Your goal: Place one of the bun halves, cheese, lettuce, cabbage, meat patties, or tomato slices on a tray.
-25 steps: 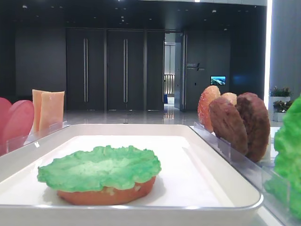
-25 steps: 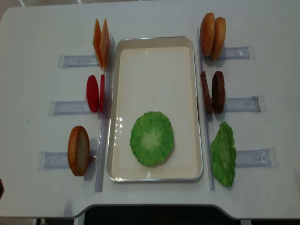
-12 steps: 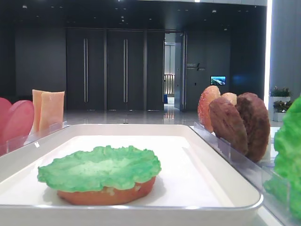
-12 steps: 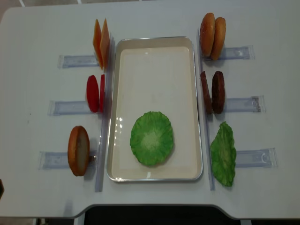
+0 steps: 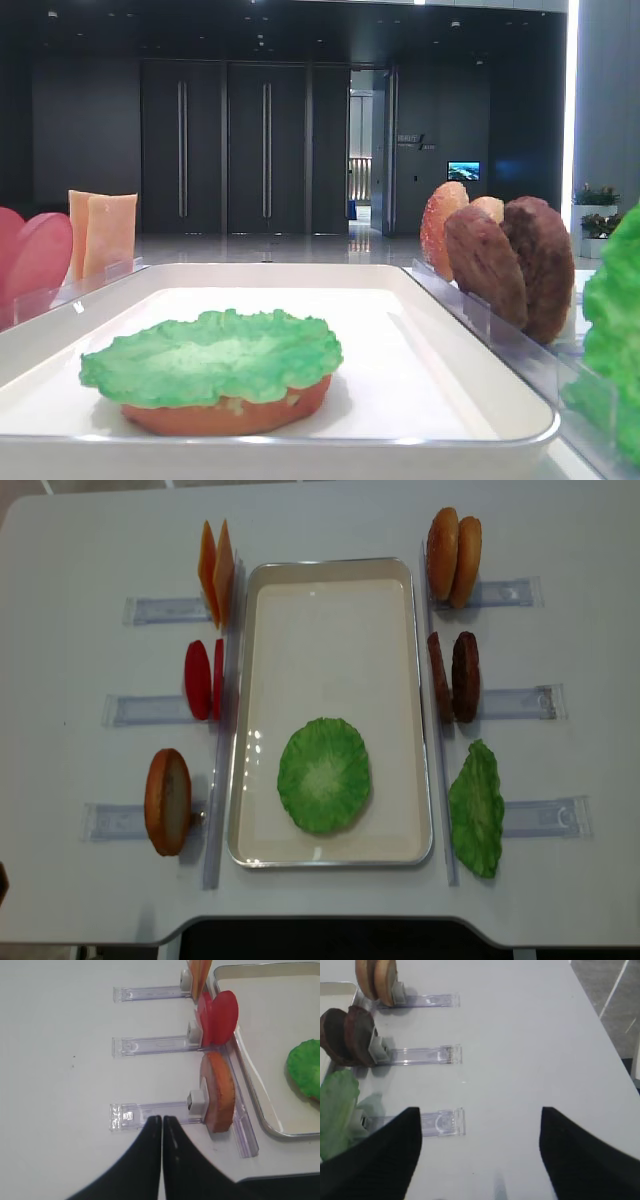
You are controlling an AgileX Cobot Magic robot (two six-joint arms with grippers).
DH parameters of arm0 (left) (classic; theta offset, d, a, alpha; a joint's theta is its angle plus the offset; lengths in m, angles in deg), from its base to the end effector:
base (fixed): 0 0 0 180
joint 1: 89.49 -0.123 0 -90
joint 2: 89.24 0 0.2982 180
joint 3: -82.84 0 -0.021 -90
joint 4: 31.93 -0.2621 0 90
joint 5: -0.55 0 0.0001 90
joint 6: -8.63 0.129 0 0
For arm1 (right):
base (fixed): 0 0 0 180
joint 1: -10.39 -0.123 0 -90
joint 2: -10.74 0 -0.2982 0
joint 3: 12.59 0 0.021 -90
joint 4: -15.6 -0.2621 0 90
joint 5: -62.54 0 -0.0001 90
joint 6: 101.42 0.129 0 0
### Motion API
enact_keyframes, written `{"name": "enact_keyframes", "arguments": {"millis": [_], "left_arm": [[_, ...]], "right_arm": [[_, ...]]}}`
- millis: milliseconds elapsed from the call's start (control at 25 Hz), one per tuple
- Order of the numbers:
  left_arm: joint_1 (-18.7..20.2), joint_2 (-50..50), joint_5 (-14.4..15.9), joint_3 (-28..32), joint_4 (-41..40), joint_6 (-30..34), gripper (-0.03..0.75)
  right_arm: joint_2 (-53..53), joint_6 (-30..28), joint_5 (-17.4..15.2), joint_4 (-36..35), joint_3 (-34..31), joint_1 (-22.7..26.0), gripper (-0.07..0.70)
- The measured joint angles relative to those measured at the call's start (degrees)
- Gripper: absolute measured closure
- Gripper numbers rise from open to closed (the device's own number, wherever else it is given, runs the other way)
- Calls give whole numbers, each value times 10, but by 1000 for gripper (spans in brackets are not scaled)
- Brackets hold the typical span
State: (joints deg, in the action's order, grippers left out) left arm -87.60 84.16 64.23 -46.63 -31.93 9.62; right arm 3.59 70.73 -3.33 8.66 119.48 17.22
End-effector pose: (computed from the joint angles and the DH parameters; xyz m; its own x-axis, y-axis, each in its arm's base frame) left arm 0.0232 -0.0008 0.2510 -0.5113 0.0342 -0.8587 0.0418 0.9990 0.0148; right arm 0.0187 0.0121 0.2616 -0.5085 -0.0264 -0.8607 -0.0203 0.9996 -0.0187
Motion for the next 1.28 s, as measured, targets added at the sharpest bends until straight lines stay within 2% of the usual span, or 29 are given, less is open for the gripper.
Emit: {"name": "enact_keyframes", "arguments": {"millis": [200, 1280], "left_arm": [[0, 0, 0, 0, 0, 0, 716], [0, 0, 0, 0, 0, 0, 716]], "right_arm": [[2, -15, 1, -16, -5, 0, 155], [2, -14, 5, -17, -6, 0, 155]]}}
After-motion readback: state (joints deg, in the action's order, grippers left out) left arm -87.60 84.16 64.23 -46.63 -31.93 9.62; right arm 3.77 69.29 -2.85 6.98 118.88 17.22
